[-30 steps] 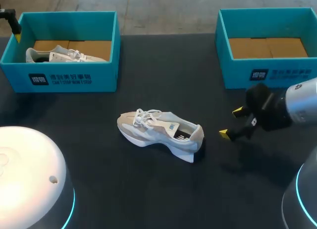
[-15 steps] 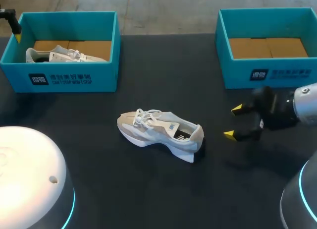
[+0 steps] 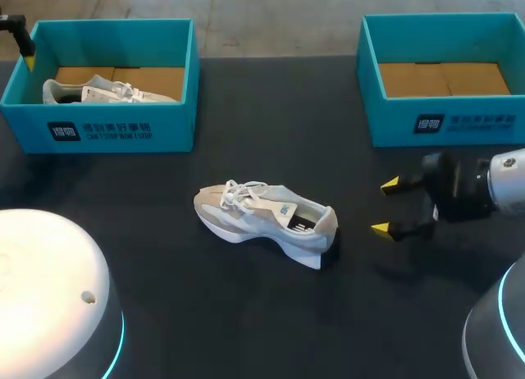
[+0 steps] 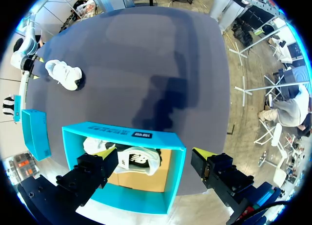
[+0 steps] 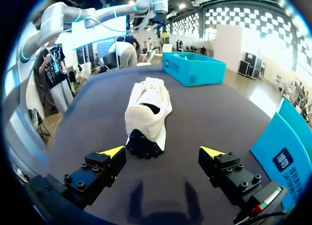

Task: Take the shoe out of the shoebox, open the shoe tongue, remove and reinsert the insole, then place the shoe into the shoebox

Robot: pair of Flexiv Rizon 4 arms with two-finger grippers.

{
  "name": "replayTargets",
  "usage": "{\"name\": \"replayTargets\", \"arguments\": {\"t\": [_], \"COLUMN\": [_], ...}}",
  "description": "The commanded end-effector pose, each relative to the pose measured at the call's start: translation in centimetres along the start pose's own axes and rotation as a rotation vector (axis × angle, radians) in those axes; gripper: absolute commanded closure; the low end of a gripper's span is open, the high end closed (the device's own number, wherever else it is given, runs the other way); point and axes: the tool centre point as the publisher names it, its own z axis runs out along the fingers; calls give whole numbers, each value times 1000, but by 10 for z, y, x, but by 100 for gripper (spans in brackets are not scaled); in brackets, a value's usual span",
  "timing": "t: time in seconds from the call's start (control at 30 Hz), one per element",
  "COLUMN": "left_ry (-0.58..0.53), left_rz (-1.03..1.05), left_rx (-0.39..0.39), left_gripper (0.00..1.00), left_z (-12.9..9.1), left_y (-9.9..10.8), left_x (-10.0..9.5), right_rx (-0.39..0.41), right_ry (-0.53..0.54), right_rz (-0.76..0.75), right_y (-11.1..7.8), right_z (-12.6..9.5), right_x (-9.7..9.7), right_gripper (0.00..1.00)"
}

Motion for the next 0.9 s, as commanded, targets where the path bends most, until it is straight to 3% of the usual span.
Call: {"name": "replayTargets", "arguments": {"t": [0.03, 0.37, 0.53, 0.9], "left_ry": [2, 2, 2, 2], "left_rz": [0, 0, 0, 0], "left_rx": [-2, -2, -2, -2], "left_gripper": [0, 0, 0, 0], "left_z": [0, 0, 0, 0], "left_y": [-1, -1, -1, -1], "left_x": [0, 0, 0, 0], "right_rx": [-9, -53, -88, -88], "right_ry": [14, 13, 6, 6], "right_rz": [4, -11, -26, -26], "right_y": [-9, -19, -30, -30], "right_z": [12, 21, 13, 13], "right_x": [-2, 7, 6, 6], "right_gripper": [0, 0, 0, 0]}}
